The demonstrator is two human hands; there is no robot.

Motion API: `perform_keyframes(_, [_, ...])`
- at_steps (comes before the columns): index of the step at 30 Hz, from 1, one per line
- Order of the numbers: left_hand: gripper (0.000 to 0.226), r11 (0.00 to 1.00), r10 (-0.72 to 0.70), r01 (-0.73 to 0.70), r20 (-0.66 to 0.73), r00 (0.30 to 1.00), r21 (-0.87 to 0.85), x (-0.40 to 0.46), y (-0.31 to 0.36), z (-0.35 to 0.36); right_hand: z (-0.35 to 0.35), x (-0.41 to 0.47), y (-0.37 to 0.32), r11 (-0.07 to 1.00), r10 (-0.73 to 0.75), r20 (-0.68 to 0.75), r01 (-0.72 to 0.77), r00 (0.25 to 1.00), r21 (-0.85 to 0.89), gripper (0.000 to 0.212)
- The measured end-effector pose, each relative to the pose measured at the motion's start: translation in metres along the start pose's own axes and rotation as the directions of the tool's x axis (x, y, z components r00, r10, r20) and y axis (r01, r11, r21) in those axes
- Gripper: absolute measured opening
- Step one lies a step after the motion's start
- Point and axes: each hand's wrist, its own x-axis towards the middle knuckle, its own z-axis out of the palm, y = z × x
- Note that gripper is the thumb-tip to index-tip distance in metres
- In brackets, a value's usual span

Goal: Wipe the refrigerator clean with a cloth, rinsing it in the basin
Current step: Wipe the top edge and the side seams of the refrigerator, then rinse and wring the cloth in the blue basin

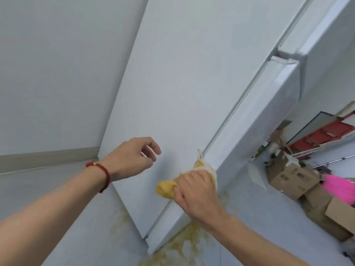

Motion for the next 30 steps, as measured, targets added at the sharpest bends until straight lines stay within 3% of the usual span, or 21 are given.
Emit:
perform_keyframes(1, [0.036, 0.998, -0.060, 0.057, 0.114, 0.992, 0.028, -0.002, -0.006, -0.005, 0.008, -0.004, -0.017, 0.972, 0.128, 0.082, -0.141, 0.988, 0.188, 0.030])
perform_keyframes(2, [0.037, 0.987, -0.155, 0.142, 0.235, 0.960, 0.069, -0.009, -0.020, -0.009, 0.019, -0.007, -0.041, 0.870, 0.251, 0.191, -0.307, 0.949, 0.385, 0.034])
perform_keyframes(3, [0.040, 0.975, -0.221, 0.206, 0.331, 0.917, 0.080, -0.014, -0.029, -0.013, 0.027, -0.008, -0.054, 0.711, 0.341, 0.323, -0.467, 0.883, 0.525, 0.036])
perform_keyframes(5, [0.045, 0.945, -0.323, 0.310, 0.442, 0.837, 0.103, -0.025, -0.050, -0.020, 0.043, -0.002, -0.082, 0.296, 0.399, 0.550, -0.671, 0.734, 0.680, 0.040])
perform_keyframes(7, [0.050, 0.933, -0.345, 0.350, 0.483, 0.805, 0.084, -0.032, -0.067, -0.024, 0.052, 0.011, -0.097, -0.141, 0.376, 0.708, -0.718, 0.597, 0.681, 0.043])
perform_keyframes(9, [0.051, 0.903, -0.391, 0.429, 0.453, 0.801, 0.019, -0.037, -0.076, -0.034, 0.060, 0.031, -0.102, -0.544, 0.213, 0.847, -0.662, 0.487, 0.516, 0.040])
perform_keyframes(11, [0.049, 0.858, -0.458, 0.509, 0.342, 0.821, -0.072, -0.042, -0.076, -0.045, 0.054, 0.053, -0.100, -0.696, 0.034, 0.899, -0.636, 0.436, 0.334, 0.041])
perform_keyframes(15, [0.033, 0.800, -0.585, 0.587, 0.051, 0.809, -0.125, -0.063, -0.053, -0.083, 0.039, 0.100, -0.104, -0.766, -0.164, 0.910, -0.630, 0.381, 0.125, 0.045])
perform_keyframes(17, [0.021, 0.787, -0.615, 0.603, -0.095, 0.783, -0.128, -0.080, -0.031, -0.100, 0.017, 0.121, -0.114, -0.775, -0.172, 0.925, -0.626, 0.337, 0.084, 0.044])
perform_keyframes(21, [0.026, 0.711, -0.689, 0.695, -0.304, 0.658, -0.106, -0.121, 0.019, -0.120, -0.042, 0.151, -0.139, -0.809, -0.301, 0.916, -0.579, 0.265, -0.098, 0.043])
perform_keyframes(23, [0.026, 0.677, -0.711, 0.722, -0.375, 0.594, -0.141, -0.150, 0.068, -0.139, -0.096, 0.175, -0.146, -0.704, -0.400, 0.891, -0.695, 0.215, -0.148, 0.036])
perform_keyframes(25, [0.022, 0.612, -0.753, 0.758, -0.459, 0.471, -0.226, -0.189, 0.137, -0.171, -0.166, 0.213, -0.152, -0.610, -0.415, 0.889, -0.785, 0.196, -0.112, 0.027])
perform_keyframes(27, [0.025, 0.595, -0.752, 0.766, -0.505, 0.424, -0.243, -0.202, 0.174, -0.178, -0.205, 0.228, -0.146, -0.553, -0.389, 0.889, -0.833, 0.242, -0.015, 0.026])
perform_keyframes(30, [0.040, 0.506, -0.794, 0.783, -0.551, 0.258, -0.362, -0.253, 0.280, -0.204, -0.303, 0.266, -0.139, -0.347, -0.401, 0.872, -0.928, 0.280, 0.138, 0.031])
